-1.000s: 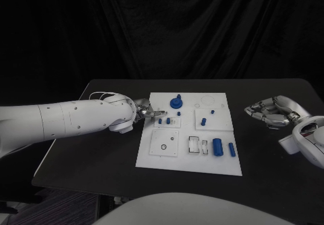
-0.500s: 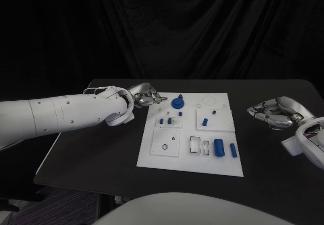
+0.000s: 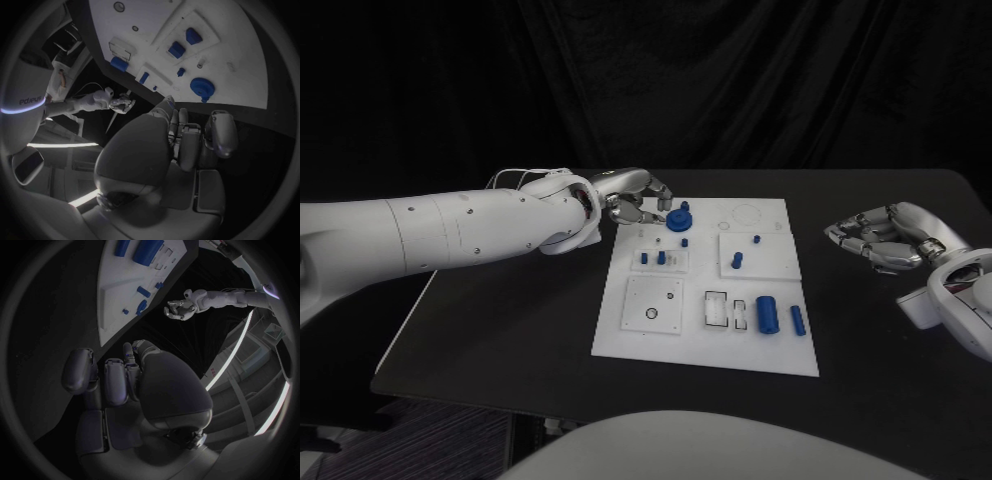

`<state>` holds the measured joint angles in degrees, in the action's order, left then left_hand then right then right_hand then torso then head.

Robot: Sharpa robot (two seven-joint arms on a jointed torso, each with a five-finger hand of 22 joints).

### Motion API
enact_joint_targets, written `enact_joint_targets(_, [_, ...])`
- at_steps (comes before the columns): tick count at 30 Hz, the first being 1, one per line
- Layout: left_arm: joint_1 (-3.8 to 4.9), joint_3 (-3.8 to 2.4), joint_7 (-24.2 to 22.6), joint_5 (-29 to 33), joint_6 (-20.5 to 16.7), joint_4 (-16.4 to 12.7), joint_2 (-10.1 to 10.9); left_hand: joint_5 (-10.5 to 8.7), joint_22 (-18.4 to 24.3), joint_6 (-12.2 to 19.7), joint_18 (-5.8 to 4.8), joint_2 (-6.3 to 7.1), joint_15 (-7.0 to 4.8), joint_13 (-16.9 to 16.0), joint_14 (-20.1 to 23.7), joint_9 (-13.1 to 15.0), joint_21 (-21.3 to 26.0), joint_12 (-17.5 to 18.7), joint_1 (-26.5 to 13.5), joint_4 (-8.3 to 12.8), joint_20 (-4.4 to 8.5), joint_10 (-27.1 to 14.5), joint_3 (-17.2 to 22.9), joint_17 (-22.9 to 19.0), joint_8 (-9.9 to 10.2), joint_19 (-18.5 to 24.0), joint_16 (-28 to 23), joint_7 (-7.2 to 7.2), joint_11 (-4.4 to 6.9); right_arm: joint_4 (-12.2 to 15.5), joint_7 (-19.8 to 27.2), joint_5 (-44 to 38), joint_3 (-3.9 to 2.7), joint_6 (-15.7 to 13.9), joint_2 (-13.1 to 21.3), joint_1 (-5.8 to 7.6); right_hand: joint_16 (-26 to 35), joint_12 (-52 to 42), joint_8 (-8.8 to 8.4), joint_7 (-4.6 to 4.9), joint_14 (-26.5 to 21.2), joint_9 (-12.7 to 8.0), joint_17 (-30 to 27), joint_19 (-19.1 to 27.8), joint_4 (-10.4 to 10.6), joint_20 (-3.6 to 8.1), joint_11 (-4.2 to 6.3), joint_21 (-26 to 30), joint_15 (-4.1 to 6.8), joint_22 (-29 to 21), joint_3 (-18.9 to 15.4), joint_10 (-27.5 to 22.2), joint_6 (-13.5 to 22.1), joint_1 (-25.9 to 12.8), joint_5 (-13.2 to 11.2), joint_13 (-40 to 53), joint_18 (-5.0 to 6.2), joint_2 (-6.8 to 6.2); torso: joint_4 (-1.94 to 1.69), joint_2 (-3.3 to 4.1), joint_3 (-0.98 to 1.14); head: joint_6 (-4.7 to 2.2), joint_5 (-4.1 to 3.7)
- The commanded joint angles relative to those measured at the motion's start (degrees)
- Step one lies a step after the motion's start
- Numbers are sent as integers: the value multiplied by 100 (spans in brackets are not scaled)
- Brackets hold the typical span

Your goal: Assemble the parts on the task board

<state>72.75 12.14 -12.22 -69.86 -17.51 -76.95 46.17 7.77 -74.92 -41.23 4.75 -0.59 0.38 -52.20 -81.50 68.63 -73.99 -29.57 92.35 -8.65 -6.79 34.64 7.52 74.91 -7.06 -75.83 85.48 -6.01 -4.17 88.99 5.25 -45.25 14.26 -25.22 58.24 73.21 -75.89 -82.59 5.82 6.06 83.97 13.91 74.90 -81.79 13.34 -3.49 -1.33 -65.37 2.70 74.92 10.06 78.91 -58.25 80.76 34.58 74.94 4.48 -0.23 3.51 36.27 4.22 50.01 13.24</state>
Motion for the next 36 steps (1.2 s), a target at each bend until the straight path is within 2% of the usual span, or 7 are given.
enact_joint_targets(1, [10, -5, -418, -1390, -20, 115, -141, 51, -849, 46, 17, 229, -96, 449, 93, -464, 240, 312, 21, -33, 75, -83, 140, 253, 271, 107, -165, 141, 62, 33, 166, -32, -4, -130, 22, -22, 14, 13, 0, -15, 160, 9, 121, 17, -3, 1, 8, -1, -3, 668, 1, -26, -36, -9, 36, 9, 75, -22, -2, 28, -4, -1, -19])
enact_joint_targets(3, [6, -5, -410, -1757, -134, 210, -257, 104, -729, 11, 91, 366, -138, 742, 273, -880, 560, 480, 1, -68, 116, -146, 222, -97, 355, 288, -362, 246, 125, 48, 178, -38, -4, -134, 35, -24, 14, 13, 0, -15, 160, 9, 121, 17, -3, 1, 8, -1, -3, 668, 1, -26, -36, -9, 36, 9, 75, -22, 7, 55, -5, -1, -20])
enact_joint_targets(4, [3, -5, -403, -1904, -188, 257, -312, 193, -683, -17, 103, 469, -171, 1123, 285, -1507, 689, 612, 23, -60, 159, -96, 378, -263, 367, 271, -455, 363, 150, 54, 181, -40, -4, -134, 40, -25, 14, 14, 1, -16, 160, 10, 121, 17, -5, 1, 9, 2, -3, 667, 4, -28, -37, -7, 48, 6, 76, -23, 6, 69, -8, -1, -29])
enact_joint_targets(5, [1, -5, -393, -2030, -236, 302, -365, 196, -675, -44, 103, 530, -180, 1305, 274, -1797, 727, 648, -24, -68, 171, -64, 424, -306, 343, 243, -471, 364, 156, 60, 182, -42, -4, -133, 46, -25, 14, 14, 1, -16, 160, 10, 121, 17, -5, 1, 9, 2, -3, 667, 4, -28, -37, -7, 48, 6, 76, -23, 7, 72, -9, -1, -32])
enact_joint_targets(11, [-10, -5, -337, -2543, -456, 522, -617, 288, -723, -38, 79, 639, -165, 1950, 163, -2882, 722, 724, -105, 64, 196, 83, 629, -312, 350, 55, -415, 595, 121, 90, 173, -54, -4, -127, 69, -27, 11, 10, 1, -16, 161, 10, 123, 15, -6, 2, 10, -2, -1, 669, 6, -23, -38, -6, 62, 12, 75, -25, 18, 101, -18, -1, -36])
enact_joint_targets(25, [-86, -6, -124, -2960, -231, 879, -1053, 87, -785, -301, 56, 687, -217, 2518, 74, -3697, 701, 797, -374, 95, 242, 415, 626, -318, 350, -113, -364, 711, 168, 112, 153, -63, -4, -120, 74, -27, 4, 9, 2, -17, 164, 11, 129, 14, -8, 4, 10, 0, 0, 670, 8, -21, -38, -6, 88, 15, 75, -29, 13, 96, -16, -1, -71])
enact_joint_targets(36, [-136, -7, -46, -2975, -21, 926, -1102, 23, -791, -441, 56, 705, -214, 2594, 83, -3884, 732, 749, -475, 74, 239, 605, 584, -357, 322, -129, -370, 699, 172, 105, 142, -64, -4, -105, 67, -27, 4, 9, 2, -17, 164, 11, 129, 14, -8, 4, 10, 0, 0, 670, 8, -21, -38, -6, 88, 15, 75, -29, 12, 97, -19, -1, -83])
